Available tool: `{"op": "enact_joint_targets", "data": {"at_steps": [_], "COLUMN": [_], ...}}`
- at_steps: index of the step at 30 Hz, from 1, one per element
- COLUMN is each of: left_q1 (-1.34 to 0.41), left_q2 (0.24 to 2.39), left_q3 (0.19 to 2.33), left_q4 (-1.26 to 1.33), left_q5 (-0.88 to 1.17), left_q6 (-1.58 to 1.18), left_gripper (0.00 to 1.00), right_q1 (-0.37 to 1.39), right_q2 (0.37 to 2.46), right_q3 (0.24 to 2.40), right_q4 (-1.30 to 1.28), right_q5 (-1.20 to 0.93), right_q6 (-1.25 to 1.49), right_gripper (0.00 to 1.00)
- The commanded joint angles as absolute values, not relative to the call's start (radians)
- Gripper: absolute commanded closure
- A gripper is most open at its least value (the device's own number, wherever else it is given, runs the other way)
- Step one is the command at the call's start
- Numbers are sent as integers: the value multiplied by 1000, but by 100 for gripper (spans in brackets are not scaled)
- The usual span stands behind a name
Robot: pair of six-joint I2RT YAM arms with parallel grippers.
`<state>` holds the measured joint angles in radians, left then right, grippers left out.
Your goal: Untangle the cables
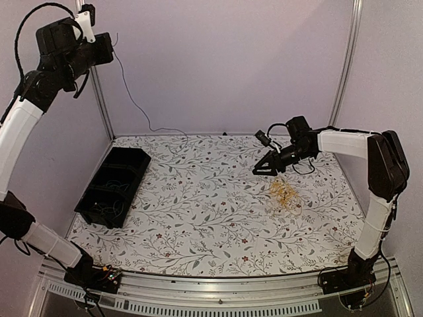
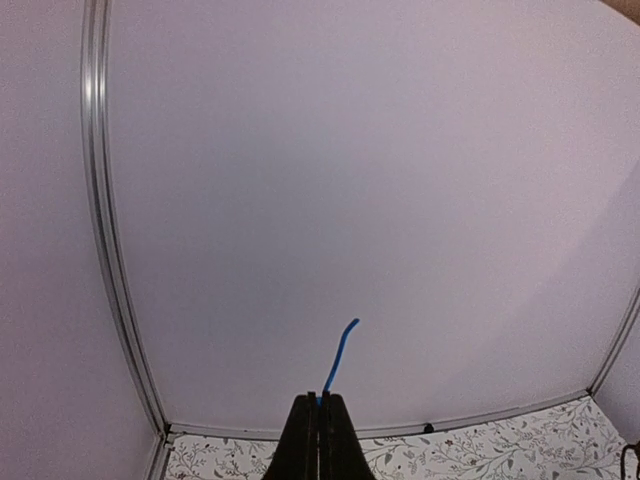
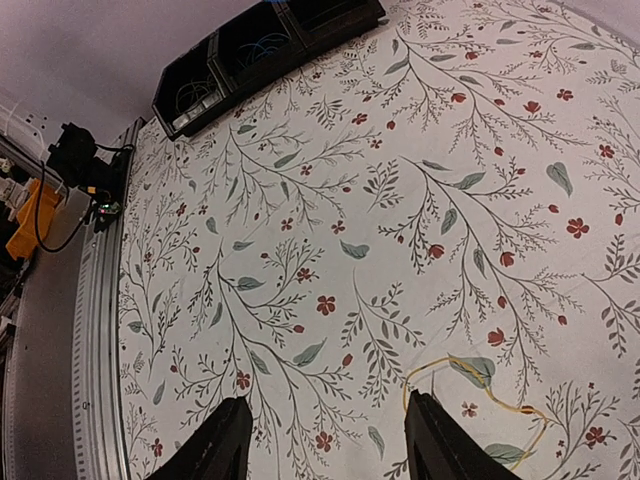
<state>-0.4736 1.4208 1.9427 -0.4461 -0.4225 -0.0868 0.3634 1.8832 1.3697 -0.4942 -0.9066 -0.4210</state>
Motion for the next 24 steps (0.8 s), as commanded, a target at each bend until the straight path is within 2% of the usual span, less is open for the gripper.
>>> {"op": "enact_joint_targets", "data": {"at_steps": [1, 24], "left_q1": [-443, -261], "left_q2": [1388, 1228], "left_q3": [1921, 1663], "left_q4": [-432, -416], "left_q5": [-402, -364], "left_q6": [-73, -85], "left_gripper": [100, 100], "right_q1": [359, 359], "right_q2": [1859, 1882], "right_q3": [1383, 1374], "right_q4": [-505, -521], "right_q5": [-894, -899], "right_q6": [-430, -431], "right_gripper": [44, 45]}}
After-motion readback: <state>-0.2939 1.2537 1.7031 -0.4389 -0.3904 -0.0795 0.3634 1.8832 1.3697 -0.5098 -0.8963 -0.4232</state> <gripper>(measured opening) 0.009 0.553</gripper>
